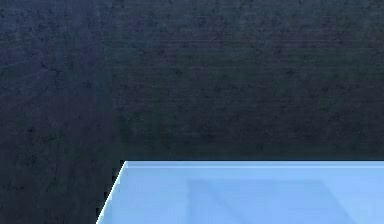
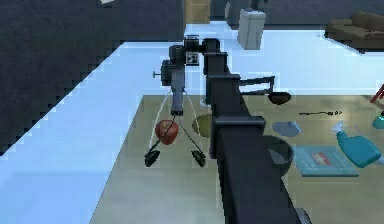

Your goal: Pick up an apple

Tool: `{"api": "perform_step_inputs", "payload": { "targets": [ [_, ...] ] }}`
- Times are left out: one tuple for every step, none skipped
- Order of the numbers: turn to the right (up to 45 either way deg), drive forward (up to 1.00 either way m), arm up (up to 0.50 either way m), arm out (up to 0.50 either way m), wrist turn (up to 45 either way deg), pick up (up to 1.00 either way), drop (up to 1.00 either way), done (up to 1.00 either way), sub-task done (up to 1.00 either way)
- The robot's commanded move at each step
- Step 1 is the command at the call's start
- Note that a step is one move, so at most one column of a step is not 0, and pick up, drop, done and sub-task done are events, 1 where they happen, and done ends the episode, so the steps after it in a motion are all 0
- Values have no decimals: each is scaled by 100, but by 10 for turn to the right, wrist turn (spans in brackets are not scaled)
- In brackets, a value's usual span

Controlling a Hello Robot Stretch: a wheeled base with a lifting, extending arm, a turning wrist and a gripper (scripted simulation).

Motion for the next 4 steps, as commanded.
{"api": "perform_step_inputs", "payload": {
  "targets": [
    [0, 0, 0, 0, 450, 0, 0, 0, 0],
    [0, 0, 0, 0, 450, 0, 0, 0, 0],
    [0, 0, 0, 0, 450, 0, 0, 0, 0],
    [0, 0, 0, 0, 210, 0, 0, 0, 0]
  ]
}}
